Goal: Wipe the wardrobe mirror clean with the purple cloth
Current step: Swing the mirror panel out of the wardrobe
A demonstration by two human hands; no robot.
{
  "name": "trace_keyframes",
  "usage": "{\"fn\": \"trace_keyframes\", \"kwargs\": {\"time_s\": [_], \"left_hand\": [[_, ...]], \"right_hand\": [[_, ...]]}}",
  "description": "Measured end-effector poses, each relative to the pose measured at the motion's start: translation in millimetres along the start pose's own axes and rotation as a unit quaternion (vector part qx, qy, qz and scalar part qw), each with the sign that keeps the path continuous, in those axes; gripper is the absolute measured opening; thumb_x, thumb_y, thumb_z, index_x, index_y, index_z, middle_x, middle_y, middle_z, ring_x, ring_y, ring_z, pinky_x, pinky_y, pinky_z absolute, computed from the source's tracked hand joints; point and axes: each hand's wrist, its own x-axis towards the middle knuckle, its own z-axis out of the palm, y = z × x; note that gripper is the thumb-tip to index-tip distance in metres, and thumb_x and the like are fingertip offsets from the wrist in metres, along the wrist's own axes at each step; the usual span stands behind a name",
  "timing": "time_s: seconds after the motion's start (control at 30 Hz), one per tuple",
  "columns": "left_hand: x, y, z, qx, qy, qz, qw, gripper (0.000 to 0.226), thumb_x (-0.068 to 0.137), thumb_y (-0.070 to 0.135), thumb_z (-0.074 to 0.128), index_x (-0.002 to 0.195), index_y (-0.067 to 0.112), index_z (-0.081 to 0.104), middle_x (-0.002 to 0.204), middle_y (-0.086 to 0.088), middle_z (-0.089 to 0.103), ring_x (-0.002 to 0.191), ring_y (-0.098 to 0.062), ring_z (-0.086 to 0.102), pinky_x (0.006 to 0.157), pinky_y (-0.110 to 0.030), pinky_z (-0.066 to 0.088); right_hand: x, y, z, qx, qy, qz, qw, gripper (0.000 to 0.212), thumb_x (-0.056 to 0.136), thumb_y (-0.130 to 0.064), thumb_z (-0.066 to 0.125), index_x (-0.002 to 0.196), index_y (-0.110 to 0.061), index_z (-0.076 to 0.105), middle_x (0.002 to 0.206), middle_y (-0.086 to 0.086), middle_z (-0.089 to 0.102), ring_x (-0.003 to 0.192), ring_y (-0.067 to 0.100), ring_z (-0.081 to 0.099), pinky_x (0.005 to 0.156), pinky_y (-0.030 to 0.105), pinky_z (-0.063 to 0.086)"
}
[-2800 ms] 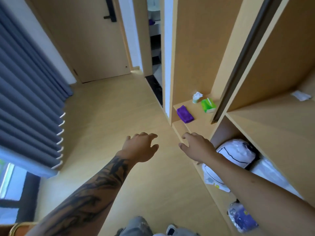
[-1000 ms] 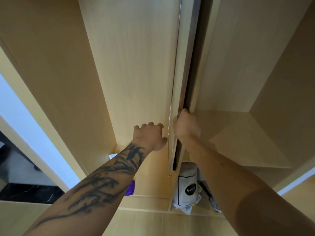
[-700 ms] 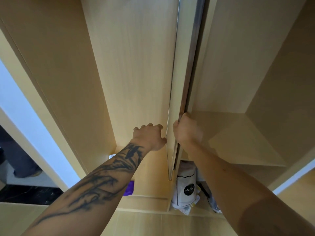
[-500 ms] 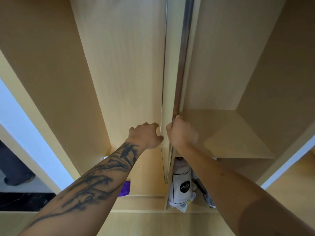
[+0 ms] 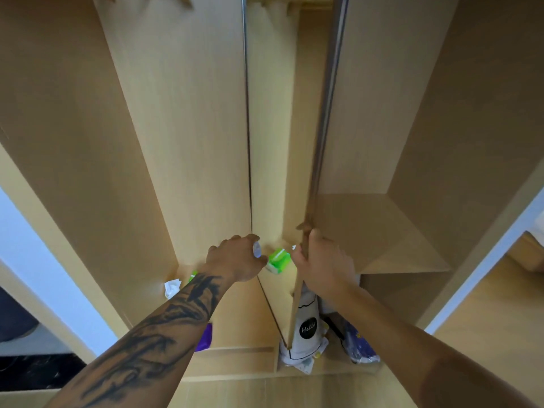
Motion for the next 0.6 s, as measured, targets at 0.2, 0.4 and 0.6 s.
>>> {"fn": "trace_keyframes", "kwargs": {"time_s": [0.2,0.4,0.6], "left_hand": [[9,5,-7,-0.026,0.012,0.011,1.0,0.061,0.097,0.063,0.049,0.153,0.041,0.039,0.15,0.002,0.052,0.136,-0.024,0.052,0.106,-0.043,0.037],[26,5,-15,-0.037,0.043,0.005,0.998,0.065,0.097,0.064,0.052,0.155,0.039,0.038,0.154,0.002,0.051,0.141,-0.024,0.049,0.111,-0.044,0.039],[41,2,-28,0.006,0.098,-0.003,0.995,0.065,0.097,0.062,0.053,0.155,0.04,0.037,0.153,-0.006,0.049,0.138,-0.033,0.051,0.107,-0.051,0.042]], "right_hand": [[6,41,-15,0.069,-0.025,0.023,0.997,0.025,0.104,-0.045,0.045,0.104,-0.021,0.048,0.089,0.002,0.066,0.083,0.028,0.067,0.081,0.049,0.058],[31,82,-24,0.089,-0.029,0.007,0.996,0.025,0.107,-0.045,0.046,0.098,-0.021,0.045,0.08,0.0,0.067,0.074,0.023,0.067,0.071,0.048,0.058],[60,109,-27,0.094,-0.028,-0.009,0.995,0.017,0.108,-0.039,0.048,0.103,-0.022,0.049,0.089,-0.005,0.068,0.077,0.01,0.063,0.062,0.025,0.043]]}}
